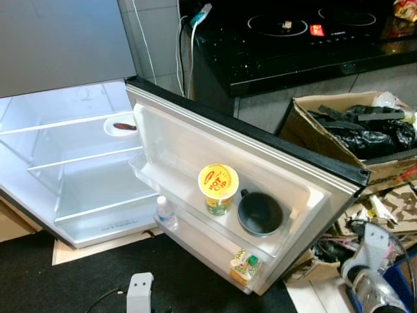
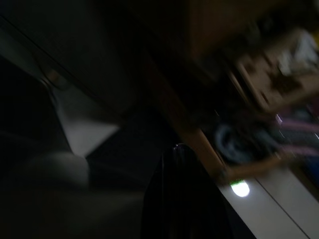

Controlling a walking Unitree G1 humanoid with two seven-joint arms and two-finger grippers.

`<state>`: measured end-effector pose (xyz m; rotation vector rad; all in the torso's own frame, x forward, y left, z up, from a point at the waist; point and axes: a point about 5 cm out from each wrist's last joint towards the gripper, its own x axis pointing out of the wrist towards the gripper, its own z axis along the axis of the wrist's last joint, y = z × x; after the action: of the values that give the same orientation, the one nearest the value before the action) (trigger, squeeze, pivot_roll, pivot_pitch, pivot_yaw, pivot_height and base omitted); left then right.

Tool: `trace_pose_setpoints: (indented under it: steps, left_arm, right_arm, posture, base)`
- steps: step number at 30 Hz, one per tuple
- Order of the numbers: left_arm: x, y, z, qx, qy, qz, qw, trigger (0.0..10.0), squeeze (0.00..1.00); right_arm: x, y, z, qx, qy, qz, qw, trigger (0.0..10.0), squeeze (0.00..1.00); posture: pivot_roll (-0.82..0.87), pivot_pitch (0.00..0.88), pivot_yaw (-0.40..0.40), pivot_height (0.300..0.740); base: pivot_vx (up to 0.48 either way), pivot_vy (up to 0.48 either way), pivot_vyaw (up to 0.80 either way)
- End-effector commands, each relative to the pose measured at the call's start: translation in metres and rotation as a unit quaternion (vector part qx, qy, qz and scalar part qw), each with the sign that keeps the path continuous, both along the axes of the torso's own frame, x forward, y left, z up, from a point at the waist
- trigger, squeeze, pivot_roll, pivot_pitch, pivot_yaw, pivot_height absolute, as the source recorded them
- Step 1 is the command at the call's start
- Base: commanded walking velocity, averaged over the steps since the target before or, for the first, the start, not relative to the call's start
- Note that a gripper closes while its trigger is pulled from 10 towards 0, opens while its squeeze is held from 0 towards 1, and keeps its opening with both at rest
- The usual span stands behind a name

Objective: Restocking fridge

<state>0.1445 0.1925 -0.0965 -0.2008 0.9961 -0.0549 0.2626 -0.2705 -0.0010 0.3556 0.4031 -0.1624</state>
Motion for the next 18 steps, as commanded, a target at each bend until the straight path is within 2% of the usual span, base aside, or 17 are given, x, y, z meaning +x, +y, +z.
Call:
trace_pose_setpoints:
  steps: [1, 3, 4, 6, 7, 8, 9, 10, 14, 15, 18]
  left_arm:
    - [-0.007, -0.002, -0.003, -0.005, 0.012, 0.003, 1.000, 10.0, 0.00]
    - [-0.008, -0.002, -0.003, -0.004, 0.012, 0.003, 1.000, 10.0, 0.00]
    - [-0.007, -0.002, -0.003, -0.004, 0.012, 0.003, 1.000, 10.0, 0.00]
    - [-0.007, -0.002, -0.003, -0.004, 0.012, 0.004, 1.000, 10.0, 0.00]
    - [-0.007, -0.002, -0.003, -0.004, 0.012, 0.004, 1.000, 10.0, 0.00]
    - [-0.007, -0.002, -0.003, -0.004, 0.012, 0.004, 1.000, 10.0, 0.00]
    - [-0.007, -0.002, -0.003, -0.004, 0.012, 0.004, 1.000, 10.0, 0.00]
    - [-0.007, -0.002, -0.003, -0.004, 0.012, 0.005, 1.000, 10.0, 0.00]
    - [-0.008, -0.002, -0.003, -0.005, 0.013, 0.004, 1.000, 10.0, 0.00]
    - [-0.008, -0.002, -0.003, -0.005, 0.013, 0.004, 1.000, 10.0, 0.00]
    - [-0.008, -0.002, -0.003, -0.006, 0.014, 0.004, 1.000, 10.0, 0.00]
  right_arm:
    - [0.001, 0.003, 0.001, 0.028, -0.018, 0.007, 0.999, 10.0, 0.00]
    - [0.003, 0.006, 0.002, 0.039, -0.028, 0.017, 0.999, 10.0, 0.00]
    - [0.008, 0.018, 0.004, 0.066, -0.044, 0.063, 0.995, 10.0, 0.00]
    - [0.008, 0.022, 0.004, 0.072, -0.047, 0.076, 0.993, 10.0, 0.00]
    - [0.009, 0.029, 0.004, 0.083, -0.051, 0.104, 0.990, 8.1, 0.00]
    - [0.009, 0.029, 0.004, 0.083, -0.051, 0.104, 0.990, 8.1, 0.00]
    - [0.009, 0.033, 0.004, 0.091, -0.054, 0.121, 0.987, 5.8, 0.00]
    - [0.009, 0.039, 0.004, 0.103, -0.059, 0.143, 0.983, 0.0, 0.00]
    - [0.005, 0.055, 0.002, 0.143, -0.068, 0.225, 0.961, 0.0, 0.00]
    - [0.005, 0.055, 0.002, 0.143, -0.068, 0.225, 0.961, 0.0, 0.00]
    - [-0.003, 0.066, 0.000, 0.179, -0.068, 0.299, 0.935, 0.0, 0.00]
  posture:
    - [-0.08, 0.051, -0.009, 0.740]
    - [-0.08, 0.051, -0.009, 0.740]
    - [-0.08, 0.051, -0.009, 0.740]
    - [-0.08, 0.051, -0.009, 0.740]
    - [-0.08, 0.051, -0.013, 0.740]
    - [-0.08, 0.051, -0.013, 0.740]
    - [-0.08, 0.051, -0.013, 0.740]
    - [-0.08, 0.051, -0.013, 0.740]
    - [-0.08, 0.051, -0.012, 0.740]
    - [-0.08, 0.051, -0.012, 0.740]
    - [-0.08, 0.051, -0.012, 0.740]
  base:
    - [0.000, 0.000, 0.00]
    - [0.000, 0.000, 0.00]
    - [0.000, 0.000, 0.00]
    - [0.000, 0.000, 0.00]
    - [0.000, 0.000, 0.00]
    - [0.000, 0.000, 0.00]
    - [0.000, 0.000, 0.00]
    - [0.000, 0.000, 0.00]
    - [0.000, 0.000, 0.00]
    - [0.000, 0.000, 0.00]
    - [0.000, 0.000, 0.00]
